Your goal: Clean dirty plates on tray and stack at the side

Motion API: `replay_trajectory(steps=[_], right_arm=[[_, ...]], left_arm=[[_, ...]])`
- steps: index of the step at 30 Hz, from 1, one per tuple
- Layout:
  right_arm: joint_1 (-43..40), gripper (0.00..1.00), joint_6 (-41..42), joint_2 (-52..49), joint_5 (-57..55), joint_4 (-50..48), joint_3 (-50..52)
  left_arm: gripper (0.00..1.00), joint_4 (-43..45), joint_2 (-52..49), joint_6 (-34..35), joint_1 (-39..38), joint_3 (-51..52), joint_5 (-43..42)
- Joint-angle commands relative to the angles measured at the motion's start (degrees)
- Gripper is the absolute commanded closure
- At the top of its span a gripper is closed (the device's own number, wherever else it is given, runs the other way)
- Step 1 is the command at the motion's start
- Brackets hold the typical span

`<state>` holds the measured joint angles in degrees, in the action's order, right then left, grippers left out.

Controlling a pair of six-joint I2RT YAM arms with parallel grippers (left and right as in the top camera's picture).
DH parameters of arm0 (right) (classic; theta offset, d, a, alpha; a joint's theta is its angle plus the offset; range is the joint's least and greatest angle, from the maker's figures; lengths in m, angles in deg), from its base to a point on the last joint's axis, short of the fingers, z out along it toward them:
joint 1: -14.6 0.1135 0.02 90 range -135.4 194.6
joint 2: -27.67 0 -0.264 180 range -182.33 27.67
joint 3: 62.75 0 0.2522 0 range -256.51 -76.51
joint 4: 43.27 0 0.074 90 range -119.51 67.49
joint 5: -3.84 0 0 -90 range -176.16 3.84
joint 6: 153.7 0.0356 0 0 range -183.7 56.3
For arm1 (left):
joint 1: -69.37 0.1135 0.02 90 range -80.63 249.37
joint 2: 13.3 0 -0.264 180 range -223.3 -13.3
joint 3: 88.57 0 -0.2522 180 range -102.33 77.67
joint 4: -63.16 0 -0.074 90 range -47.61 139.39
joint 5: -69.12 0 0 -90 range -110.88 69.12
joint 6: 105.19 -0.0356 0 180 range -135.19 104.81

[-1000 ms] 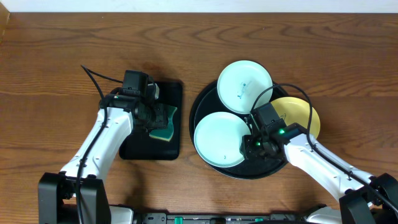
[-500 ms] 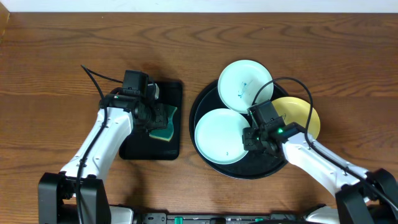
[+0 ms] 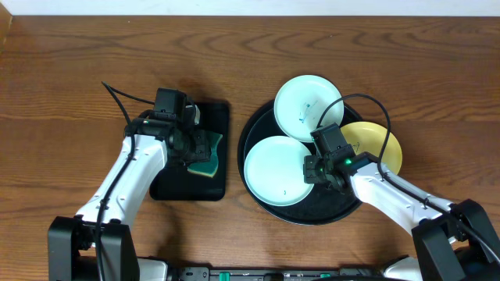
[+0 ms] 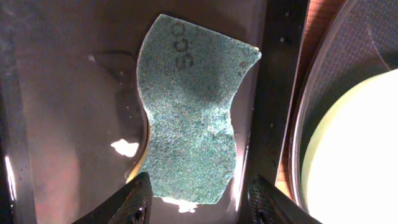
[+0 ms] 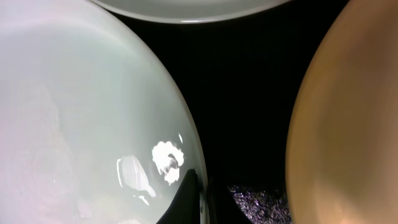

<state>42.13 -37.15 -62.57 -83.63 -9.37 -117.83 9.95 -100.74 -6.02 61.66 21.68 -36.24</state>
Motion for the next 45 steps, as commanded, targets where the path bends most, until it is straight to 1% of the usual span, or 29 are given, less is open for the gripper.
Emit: replay_trajectory(steps=[1,2,4,6,8,9,10,11,12,14,15,16,19,23,27,30,32,33,34,35,36,38,41,45], right_arm=[[0.63,0.99,-0.22,-0.35,4.74,4.26,0.26],[0.63,0.99,-0.20,-0.20,5.20,5.25,0.26],[0.63,0.99,2.43,0.33,5.70,10.25,0.26],[0.66,0.99,8.02,0.35,6.16,15.56,0.26],[0.66,0.99,10.95,0.35,9.53,18.23,0.28],[0.66,0.96,10.93,0.35,10.82,18.38,0.28],[0.63,0.91,10.93,0.35,12.52,18.40,0.28],[0.63,0.88,10.93,0.35,12.55,18.16,0.28],[0.63,0.82,10.91,0.35,12.20,17.55,0.28],[0.63,0.74,10.91,0.35,9.68,16.00,0.26],[0.63,0.71,10.91,0.35,6.34,14.29,0.28],[0.63,0.72,10.91,0.35,2.56,12.70,0.28],[0.63,0.72,10.91,0.35,-0.85,10.01,0.26],[0.63,0.70,10.91,0.35,-2.23,5.66,0.28],[0.63,0.68,10.93,0.35,-4.70,3.91,0.28],[0.63,0.64,10.91,0.35,-7.30,2.64,0.28],[0.63,0.63,10.91,0.35,-8.37,1.88,0.28],[0.63,0.65,10.91,0.35,-8.48,1.40,0.28],[0.66,0.80,10.91,0.35,-8.20,0.85,0.28],[0.66,0.88,10.91,0.35,-7.80,0.83,0.28],[0.63,0.99,10.91,0.35,-6.54,1.05,0.28],[0.66,0.99,10.88,0.35,-4.79,1.40,0.28],[0.66,0.99,10.88,0.35,-1.09,4.39,0.28],[0.66,0.99,10.97,0.35,0.68,11.10,0.28]], left_arm=[[0.48,-0.24,-0.22,0.09,-0.02,0.63,-0.50],[0.48,-0.24,-0.22,0.09,-0.02,0.63,-0.50],[0.48,-0.22,-0.22,0.09,-0.02,0.63,-0.50],[0.48,-0.22,-0.22,0.09,-0.02,0.63,-0.50],[0.48,-0.22,-0.22,0.09,-0.02,0.63,-0.50],[0.48,-0.22,-0.22,0.09,-0.02,0.63,-0.50],[0.48,-0.22,-0.22,0.09,-0.02,0.63,-0.50],[0.48,-0.22,-0.22,0.09,-0.02,0.63,-0.50],[0.48,-0.22,-0.22,0.09,-0.02,0.63,-0.50],[0.48,-0.22,-0.22,0.11,-0.02,0.63,-0.50],[0.48,-0.22,-0.22,0.09,-0.02,0.63,-0.50],[0.48,-0.37,-0.22,0.09,-0.02,0.63,-0.50],[0.48,-0.42,-0.22,0.09,-0.02,0.63,-0.50],[0.48,-0.42,-0.22,0.09,-0.02,0.63,-0.48],[0.48,-0.42,-0.22,0.09,-0.02,0.63,-0.50],[0.48,-0.42,-0.22,0.09,-0.02,0.63,-0.50],[0.48,-0.42,-0.22,0.09,-0.02,0.63,-0.50],[0.48,-0.42,-0.22,0.11,-0.02,0.63,-0.50],[0.48,-0.39,-0.22,0.09,-0.02,0.63,-0.50],[0.48,-0.42,-0.22,0.09,-0.02,0.63,-0.50],[0.48,-0.42,-0.22,0.09,-0.02,0.63,-0.50],[0.48,-0.42,-0.22,0.09,-0.02,0.63,-0.50],[0.48,-0.39,-0.22,0.11,-0.02,0.63,-0.50],[0.48,-0.42,-0.22,0.09,-0.02,0.63,-0.50]])
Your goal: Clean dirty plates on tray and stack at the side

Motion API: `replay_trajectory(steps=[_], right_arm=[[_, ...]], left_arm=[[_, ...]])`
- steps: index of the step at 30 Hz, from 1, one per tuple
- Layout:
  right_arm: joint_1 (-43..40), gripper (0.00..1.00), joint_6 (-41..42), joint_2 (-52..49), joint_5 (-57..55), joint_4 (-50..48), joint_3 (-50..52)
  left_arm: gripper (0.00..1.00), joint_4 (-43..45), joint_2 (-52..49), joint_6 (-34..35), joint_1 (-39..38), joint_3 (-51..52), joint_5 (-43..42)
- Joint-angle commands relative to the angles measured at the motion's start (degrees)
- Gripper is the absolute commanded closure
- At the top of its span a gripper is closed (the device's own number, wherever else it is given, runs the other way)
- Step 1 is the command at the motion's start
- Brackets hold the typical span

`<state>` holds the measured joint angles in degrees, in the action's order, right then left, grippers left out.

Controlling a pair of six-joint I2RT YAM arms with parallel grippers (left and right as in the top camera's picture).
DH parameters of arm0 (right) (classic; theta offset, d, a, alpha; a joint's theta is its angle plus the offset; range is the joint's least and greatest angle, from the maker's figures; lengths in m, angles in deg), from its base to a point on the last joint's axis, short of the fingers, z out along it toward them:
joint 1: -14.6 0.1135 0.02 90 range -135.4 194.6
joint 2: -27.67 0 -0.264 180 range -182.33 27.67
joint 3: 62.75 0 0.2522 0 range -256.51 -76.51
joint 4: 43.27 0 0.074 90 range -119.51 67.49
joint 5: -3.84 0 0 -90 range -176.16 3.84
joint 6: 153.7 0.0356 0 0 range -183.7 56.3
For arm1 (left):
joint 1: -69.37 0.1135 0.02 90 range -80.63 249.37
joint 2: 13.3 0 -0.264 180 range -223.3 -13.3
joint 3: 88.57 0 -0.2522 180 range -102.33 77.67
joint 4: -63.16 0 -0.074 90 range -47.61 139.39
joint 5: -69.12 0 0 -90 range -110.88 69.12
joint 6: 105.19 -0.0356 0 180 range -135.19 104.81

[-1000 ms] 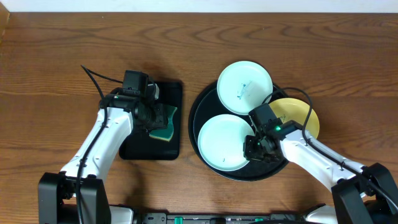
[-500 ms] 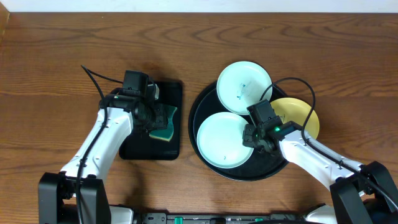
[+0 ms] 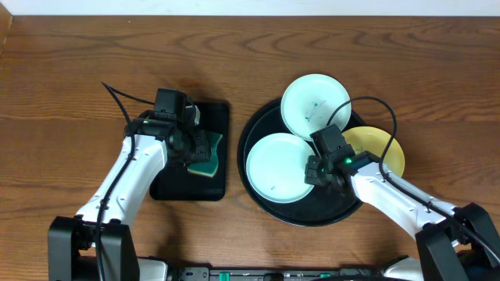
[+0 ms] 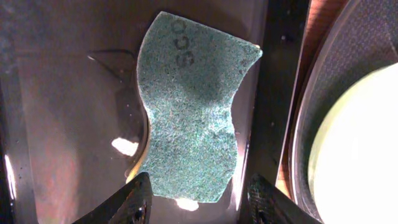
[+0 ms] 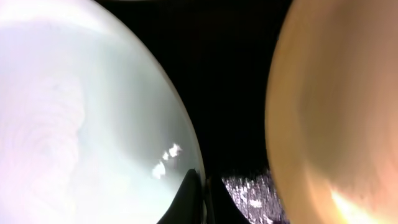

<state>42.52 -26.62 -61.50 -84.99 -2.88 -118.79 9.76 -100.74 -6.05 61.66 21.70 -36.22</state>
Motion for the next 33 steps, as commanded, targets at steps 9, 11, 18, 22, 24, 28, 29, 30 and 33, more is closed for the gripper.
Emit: replay_trajectory(steps=[9,11,18,22,24,28,29,30,33], right_arm=[[0.26,0.87,0.61,-0.72,2.29,8.59,1.25],[0.26,0.81,0.61,-0.72,2.29,6.58,1.25],[0.20,0.91,2.23,-0.72,2.08,-0.15,1.25],[0.26,0.99,7.89,-0.72,2.08,0.57,1.25],[0.26,0.99,11.17,-0.72,2.10,2.10,1.25],[0.26,0.99,14.60,-0.72,5.22,5.92,1.25],[0.26,0.99,14.56,-0.72,6.84,6.64,1.25],[0.26,0.99,14.56,-0.72,8.24,7.34,1.25],[0.24,0.97,14.51,-0.72,8.57,8.11,1.25]], left_arm=[[0.49,-0.22,-0.22,0.13,-0.02,0.61,-0.55],[0.48,-0.22,-0.22,0.11,-0.02,0.61,-0.55],[0.49,-0.22,-0.22,0.13,-0.02,0.61,-0.55],[0.49,-0.22,-0.22,0.13,-0.02,0.61,-0.52],[0.49,-0.24,-0.22,0.11,-0.02,0.61,-0.55],[0.49,-0.22,-0.22,0.11,-0.02,0.61,-0.52],[0.48,-0.22,-0.22,0.11,-0.02,0.61,-0.52],[0.49,-0.20,-0.22,0.11,-0.02,0.61,-0.52],[0.49,-0.20,-0.22,0.11,-0.02,0.61,-0.52]])
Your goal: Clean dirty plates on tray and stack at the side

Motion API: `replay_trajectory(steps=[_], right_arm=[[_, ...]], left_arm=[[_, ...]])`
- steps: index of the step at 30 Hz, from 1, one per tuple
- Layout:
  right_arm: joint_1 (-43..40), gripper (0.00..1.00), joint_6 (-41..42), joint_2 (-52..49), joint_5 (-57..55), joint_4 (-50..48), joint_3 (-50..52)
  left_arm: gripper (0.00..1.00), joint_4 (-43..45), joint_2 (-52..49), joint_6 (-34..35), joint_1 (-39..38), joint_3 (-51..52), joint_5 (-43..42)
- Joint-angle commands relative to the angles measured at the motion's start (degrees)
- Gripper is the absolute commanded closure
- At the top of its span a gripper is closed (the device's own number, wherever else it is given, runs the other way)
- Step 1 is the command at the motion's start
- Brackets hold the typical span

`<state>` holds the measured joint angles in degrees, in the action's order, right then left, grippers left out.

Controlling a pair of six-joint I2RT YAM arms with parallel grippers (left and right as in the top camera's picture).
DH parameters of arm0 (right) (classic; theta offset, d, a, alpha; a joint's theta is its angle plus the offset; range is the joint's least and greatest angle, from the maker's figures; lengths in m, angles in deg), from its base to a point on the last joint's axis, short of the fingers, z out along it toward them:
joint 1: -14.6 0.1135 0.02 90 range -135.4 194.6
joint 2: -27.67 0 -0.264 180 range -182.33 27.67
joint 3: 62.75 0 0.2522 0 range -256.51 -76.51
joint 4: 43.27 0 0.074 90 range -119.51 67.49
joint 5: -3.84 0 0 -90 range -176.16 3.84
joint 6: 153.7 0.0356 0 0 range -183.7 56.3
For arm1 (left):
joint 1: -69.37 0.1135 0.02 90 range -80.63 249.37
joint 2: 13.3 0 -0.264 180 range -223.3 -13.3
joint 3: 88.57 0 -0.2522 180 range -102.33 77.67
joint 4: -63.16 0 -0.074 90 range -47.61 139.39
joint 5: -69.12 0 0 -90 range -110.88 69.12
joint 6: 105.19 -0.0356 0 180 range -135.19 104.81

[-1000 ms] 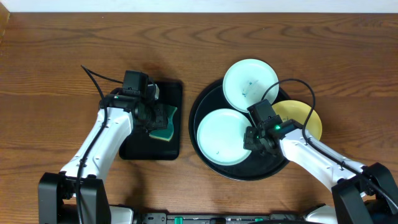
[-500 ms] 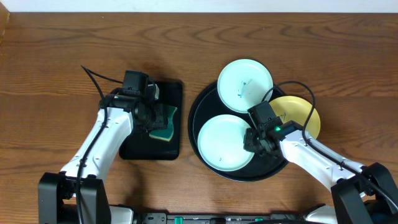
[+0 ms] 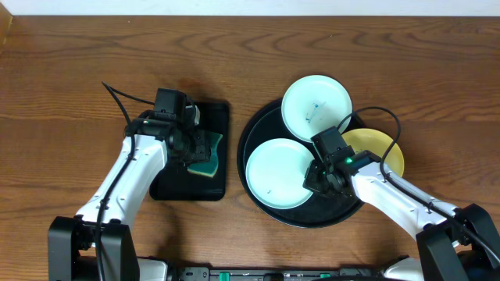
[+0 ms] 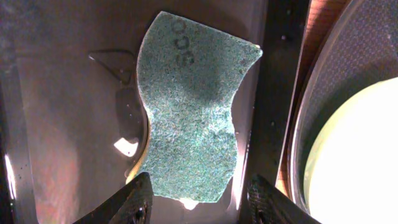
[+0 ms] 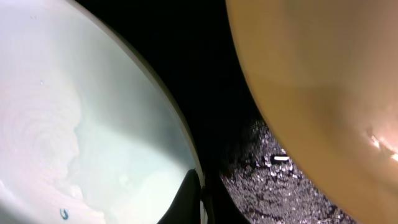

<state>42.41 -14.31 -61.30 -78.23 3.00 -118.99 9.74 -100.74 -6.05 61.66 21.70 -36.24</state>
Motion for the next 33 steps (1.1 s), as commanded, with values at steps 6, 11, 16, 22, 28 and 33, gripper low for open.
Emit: replay_trajectory(steps=[6,11,16,22,28,33], right_arm=[[0.24,0.81,2.23,-0.92,-8.26,-0.74,1.44],[0.26,0.60,1.31,-0.92,-16.90,-4.52,1.44],[0.37,0.58,-5.27,-0.92,-16.02,-9.90,1.44],[0.37,0.80,-11.67,-0.92,-15.76,-11.63,1.44],[0.37,0.99,-12.37,-0.92,-13.42,-6.95,1.44],[0.35,0.99,-12.17,-0.92,-11.74,-0.13,1.44]], left_arm=[[0.49,-0.20,-0.22,0.11,-0.02,0.61,-0.50],[0.49,-0.20,-0.22,0.13,-0.02,0.61,-0.52],[0.48,-0.20,-0.22,0.11,-0.02,0.61,-0.52],[0.48,-0.20,-0.22,0.11,-0.02,0.61,-0.50],[0.48,-0.17,-0.22,0.11,-0.02,0.61,-0.50],[0.49,-0.20,-0.22,0.13,-0.02,0.61,-0.52]])
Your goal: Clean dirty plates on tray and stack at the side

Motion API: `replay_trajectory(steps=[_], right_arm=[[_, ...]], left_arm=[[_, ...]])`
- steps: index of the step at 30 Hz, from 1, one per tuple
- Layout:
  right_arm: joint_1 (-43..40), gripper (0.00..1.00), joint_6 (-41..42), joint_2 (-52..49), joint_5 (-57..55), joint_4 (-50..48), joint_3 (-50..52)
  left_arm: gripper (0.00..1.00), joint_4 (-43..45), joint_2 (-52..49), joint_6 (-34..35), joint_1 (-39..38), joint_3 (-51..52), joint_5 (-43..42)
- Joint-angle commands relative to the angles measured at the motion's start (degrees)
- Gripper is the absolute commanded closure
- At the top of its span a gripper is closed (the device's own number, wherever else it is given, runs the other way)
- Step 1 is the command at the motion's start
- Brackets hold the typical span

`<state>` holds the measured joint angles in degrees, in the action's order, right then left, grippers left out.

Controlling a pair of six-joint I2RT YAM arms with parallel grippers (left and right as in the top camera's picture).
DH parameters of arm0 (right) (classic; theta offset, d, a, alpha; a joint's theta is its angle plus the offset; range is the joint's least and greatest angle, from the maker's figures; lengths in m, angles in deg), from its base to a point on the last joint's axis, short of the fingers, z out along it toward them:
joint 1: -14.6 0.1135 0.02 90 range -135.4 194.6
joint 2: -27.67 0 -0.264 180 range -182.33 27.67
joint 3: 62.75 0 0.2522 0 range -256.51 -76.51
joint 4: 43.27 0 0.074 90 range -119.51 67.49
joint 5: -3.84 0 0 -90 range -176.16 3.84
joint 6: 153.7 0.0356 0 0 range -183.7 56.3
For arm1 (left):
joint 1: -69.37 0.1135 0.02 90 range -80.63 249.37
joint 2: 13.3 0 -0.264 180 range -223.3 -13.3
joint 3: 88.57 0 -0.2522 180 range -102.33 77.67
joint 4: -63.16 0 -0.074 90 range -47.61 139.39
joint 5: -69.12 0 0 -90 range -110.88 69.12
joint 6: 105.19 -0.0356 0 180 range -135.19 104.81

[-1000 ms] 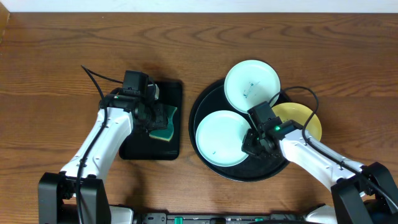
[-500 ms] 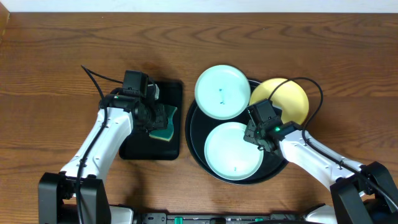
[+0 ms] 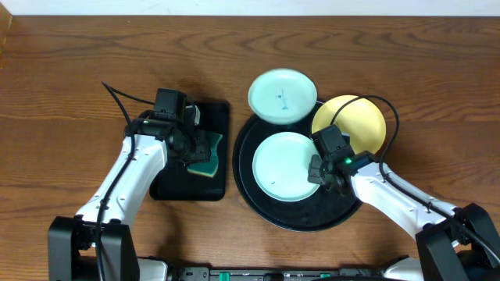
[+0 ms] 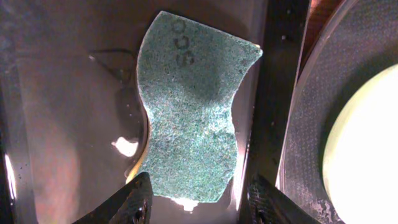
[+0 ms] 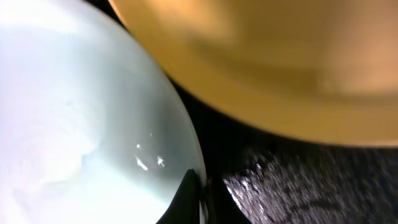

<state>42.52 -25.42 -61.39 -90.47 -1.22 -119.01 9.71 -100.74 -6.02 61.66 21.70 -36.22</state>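
Note:
A round black tray (image 3: 258, 204) holds a pale plate (image 3: 281, 165) at its middle. My right gripper (image 3: 319, 168) is shut on that plate's right rim; in the right wrist view, the gripper (image 5: 202, 194) pinches the edge of the pale plate (image 5: 81, 124). A second pale plate (image 3: 283, 95) overhangs the tray's far rim. A yellow plate (image 3: 349, 123) rests at the tray's far right, and the same yellow plate (image 5: 280, 56) fills the top of the right wrist view. My left gripper (image 4: 202, 202) hangs open over the near end of a green sponge (image 4: 189, 106).
The sponge (image 3: 208, 162) lies on a wet black rectangular tray (image 3: 176, 187) left of the round tray. The two trays sit close together with a narrow gap. Bare wooden table (image 3: 62, 94) lies to the far left and along the back.
The second pale plate now lies further left on the tray's far rim. The yellow plate has shifted up and to the left. The held plate sits slightly further right. My left gripper is unchanged.
My right gripper has been shut on the middle pale plate's rim at every moment. The other two plates kept roughly the same places at first, then ended further anticlockwise around the tray. My left gripper stayed open over the sponge.

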Motion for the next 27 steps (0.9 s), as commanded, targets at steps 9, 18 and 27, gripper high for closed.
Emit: replay_trajectory(steps=[9,18,27], right_arm=[[0.26,0.99,-1.09,-0.83,6.38,6.91,1.46],[0.31,0.99,-0.39,-0.83,14.95,8.17,1.46],[0.31,0.99,2.34,-0.83,15.32,6.64,1.46]], left_arm=[[0.48,-0.15,-0.22,0.11,-0.02,0.61,-0.52],[0.48,-0.17,-0.22,0.11,-0.04,0.61,-0.55],[0.48,-0.15,-0.61,0.48,-0.13,0.63,-0.50]])
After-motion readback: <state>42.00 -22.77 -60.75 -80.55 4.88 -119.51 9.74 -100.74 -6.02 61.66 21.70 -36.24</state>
